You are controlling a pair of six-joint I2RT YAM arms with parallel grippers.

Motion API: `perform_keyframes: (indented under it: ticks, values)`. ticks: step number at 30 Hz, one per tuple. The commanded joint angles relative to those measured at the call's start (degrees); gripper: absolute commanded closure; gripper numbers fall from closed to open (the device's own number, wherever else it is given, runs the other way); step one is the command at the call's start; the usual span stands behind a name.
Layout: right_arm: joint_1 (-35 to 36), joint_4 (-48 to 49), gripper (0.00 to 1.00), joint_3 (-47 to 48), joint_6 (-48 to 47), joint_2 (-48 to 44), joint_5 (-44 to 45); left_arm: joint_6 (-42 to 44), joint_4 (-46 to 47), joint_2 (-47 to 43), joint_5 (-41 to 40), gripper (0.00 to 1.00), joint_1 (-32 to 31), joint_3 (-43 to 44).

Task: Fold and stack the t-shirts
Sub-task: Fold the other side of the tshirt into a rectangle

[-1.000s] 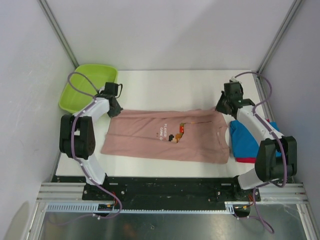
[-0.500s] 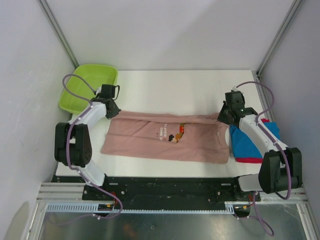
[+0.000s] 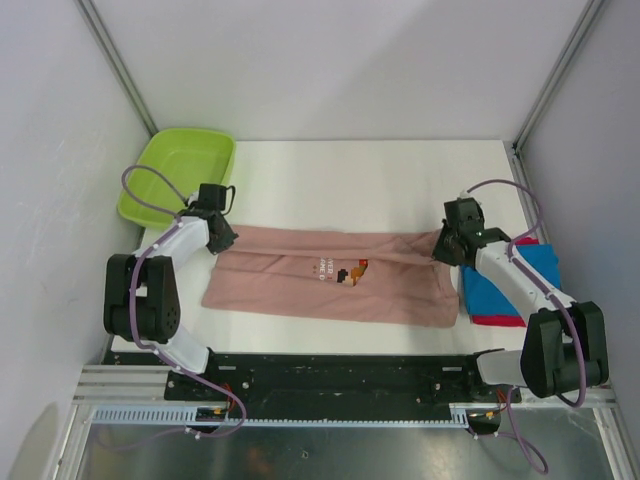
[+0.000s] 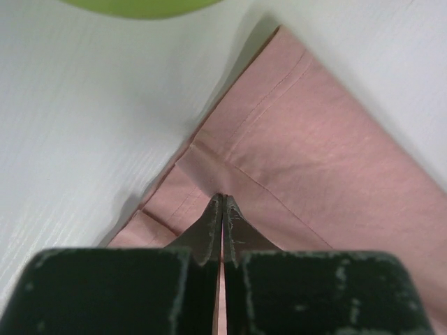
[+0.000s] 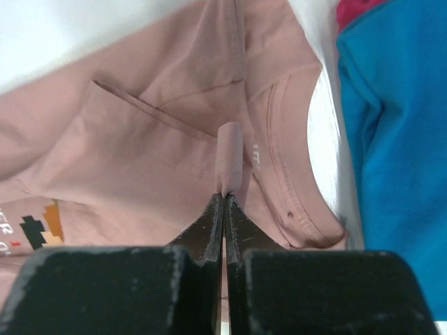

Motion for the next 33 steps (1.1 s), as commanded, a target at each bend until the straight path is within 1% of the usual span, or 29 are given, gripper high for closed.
perform_keyframes:
  ticks: [1, 4, 8, 16, 22, 33]
  values:
    - [0.93, 0.29, 1.0, -2.23, 1.82, -0.07, 0.11, -1.71, 0.55, -0.89, -0.16, 1.0, 0.62, -0.82]
    - [1.43, 0.56, 1.0, -2.6, 2.0, 0.15, 0.32, -2.18, 0.64, -0.23, -0.02, 1.0, 0.58, -0.67]
    - [1.13, 0.49, 1.0, -2.01, 1.54, -2.02, 1.18, -2.01, 0.47, -0.85, -0.73, 1.0, 0.79, 0.54]
    - [1.25, -4.51, 1.0, -0.52, 1.98, -6.96, 2.3, -1.43, -0.22, -2.32, -1.94, 1.0, 1.54, 1.78]
    - [3.06, -6.29, 1.0, -1.93, 2.89, -8.88, 2.67, -1.44, -0.35, -3.02, -2.17, 1.0, 1.58, 0.56]
    - [3.86, -3.64, 1.0, -6.27, 4.2, -7.17, 1.43, -2.18, -0.26, -2.04, -0.64, 1.0, 1.53, -1.48]
